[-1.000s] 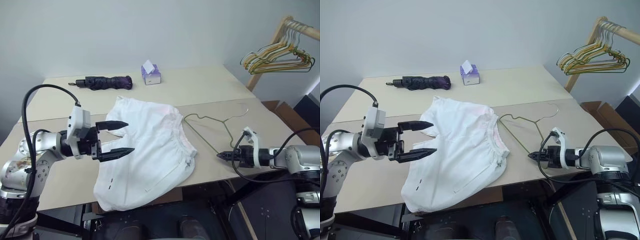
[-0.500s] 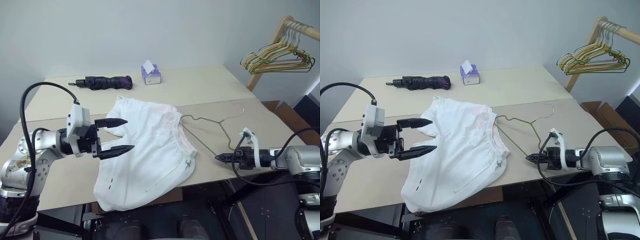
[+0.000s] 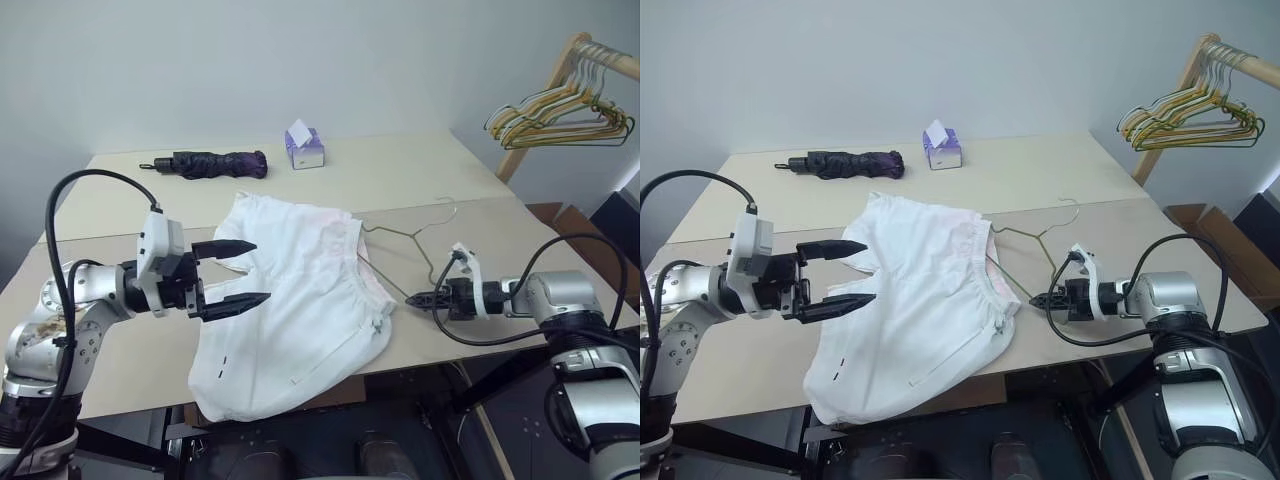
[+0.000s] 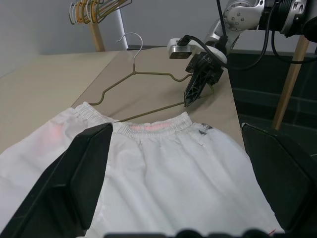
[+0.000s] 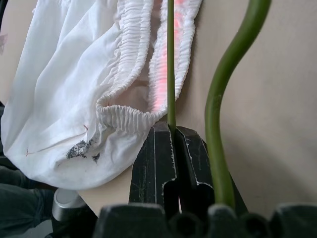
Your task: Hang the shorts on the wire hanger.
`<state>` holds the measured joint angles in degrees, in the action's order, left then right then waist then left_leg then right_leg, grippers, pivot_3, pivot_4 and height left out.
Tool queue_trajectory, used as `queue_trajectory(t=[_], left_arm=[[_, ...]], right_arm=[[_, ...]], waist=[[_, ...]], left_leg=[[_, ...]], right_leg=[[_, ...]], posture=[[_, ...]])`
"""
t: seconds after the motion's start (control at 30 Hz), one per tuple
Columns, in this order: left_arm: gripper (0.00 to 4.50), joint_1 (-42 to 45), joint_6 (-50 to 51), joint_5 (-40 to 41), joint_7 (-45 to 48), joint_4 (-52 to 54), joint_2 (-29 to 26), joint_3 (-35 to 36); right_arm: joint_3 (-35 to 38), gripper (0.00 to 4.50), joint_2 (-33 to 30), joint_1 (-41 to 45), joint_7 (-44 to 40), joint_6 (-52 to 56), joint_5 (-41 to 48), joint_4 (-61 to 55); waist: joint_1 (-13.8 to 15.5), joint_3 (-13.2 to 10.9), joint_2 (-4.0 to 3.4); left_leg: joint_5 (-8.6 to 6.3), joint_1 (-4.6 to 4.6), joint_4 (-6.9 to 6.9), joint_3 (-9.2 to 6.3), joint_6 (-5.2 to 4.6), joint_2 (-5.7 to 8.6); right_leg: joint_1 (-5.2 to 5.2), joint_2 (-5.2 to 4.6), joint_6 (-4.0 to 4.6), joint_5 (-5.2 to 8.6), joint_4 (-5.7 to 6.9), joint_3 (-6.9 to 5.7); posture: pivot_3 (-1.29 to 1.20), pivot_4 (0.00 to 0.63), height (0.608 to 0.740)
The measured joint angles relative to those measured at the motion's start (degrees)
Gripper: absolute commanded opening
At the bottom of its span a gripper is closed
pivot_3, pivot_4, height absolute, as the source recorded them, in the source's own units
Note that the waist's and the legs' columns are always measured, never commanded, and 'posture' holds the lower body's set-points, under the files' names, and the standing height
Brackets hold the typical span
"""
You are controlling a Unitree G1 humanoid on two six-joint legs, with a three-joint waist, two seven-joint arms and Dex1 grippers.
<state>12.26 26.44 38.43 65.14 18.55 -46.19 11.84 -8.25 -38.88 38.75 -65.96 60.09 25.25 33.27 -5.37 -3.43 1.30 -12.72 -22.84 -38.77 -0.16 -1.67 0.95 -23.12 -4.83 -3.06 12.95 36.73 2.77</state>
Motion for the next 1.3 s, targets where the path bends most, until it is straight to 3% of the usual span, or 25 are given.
queue_trajectory(t=[0.27, 0.57, 0.97, 1.07, 1.3], left_arm=[[4.49, 0.00, 0.02, 0.00, -0.59, 0.58, -0.15, 0.02], [4.49, 0.57, 0.04, -0.12, -0.22, 0.57, -0.72, -0.48], [4.49, 1.67, -0.21, -0.60, 0.23, -0.84, -0.83, -1.16], [4.49, 1.83, -0.45, -1.10, 0.77, -1.28, -0.82, -1.69], [4.49, 4.61, -4.06, -4.27, 4.35, -6.95, -3.74, -1.74]], right_arm=[[-3.75, 0.00, 0.29, 3.66, -6.65, -2.44, -3.24, 4.29], [-3.69, 0.00, 6.67, 12.14, -4.92, -9.03, -8.94, 18.65], [1.45, 0.00, 7.90, 13.60, -1.08, -14.89, -11.54, 23.18], [3.42, 0.00, 7.84, 13.39, 0.93, -17.78, -11.54, 19.52], [2.48, 0.00, 5.41, 3.48, 6.15, -27.72, -15.11, -10.52]], waist=[[-0.33, 0.00, 0.00], [-0.30, 0.00, 0.00], [-0.66, 0.01, -0.01], [-0.97, 0.01, -0.02], [-1.74, 0.01, -0.03]], left_leg=[[0.00, 0.03, 0.02, -0.03, 0.01, -0.03], [0.00, 0.00, 0.02, -0.07, 0.01, 0.01], [0.00, 0.01, 0.03, -0.10, 0.01, 0.01], [0.00, 0.00, 0.04, -0.12, 0.02, 0.00], [-0.01, -0.06, 0.06, -0.20, 0.02, -0.03]], right_leg=[[-0.04, 0.11, 0.02, 0.00, 0.02, 0.00], [-0.04, 0.09, 0.05, -0.03, 0.03, 0.00], [-0.05, 0.08, 0.05, -0.04, 0.05, 0.00], [-0.06, 0.07, 0.05, -0.04, 0.06, 0.00], [-0.14, 0.06, 0.02, -0.02, 0.09, -0.05]], posture=[[-0.07, 0.011, 0.740], [-0.06, 0.005, 0.740], [-0.08, 0.000, 0.740], [-0.09, 0.000, 0.740], [-0.12, 0.000, 0.740]])
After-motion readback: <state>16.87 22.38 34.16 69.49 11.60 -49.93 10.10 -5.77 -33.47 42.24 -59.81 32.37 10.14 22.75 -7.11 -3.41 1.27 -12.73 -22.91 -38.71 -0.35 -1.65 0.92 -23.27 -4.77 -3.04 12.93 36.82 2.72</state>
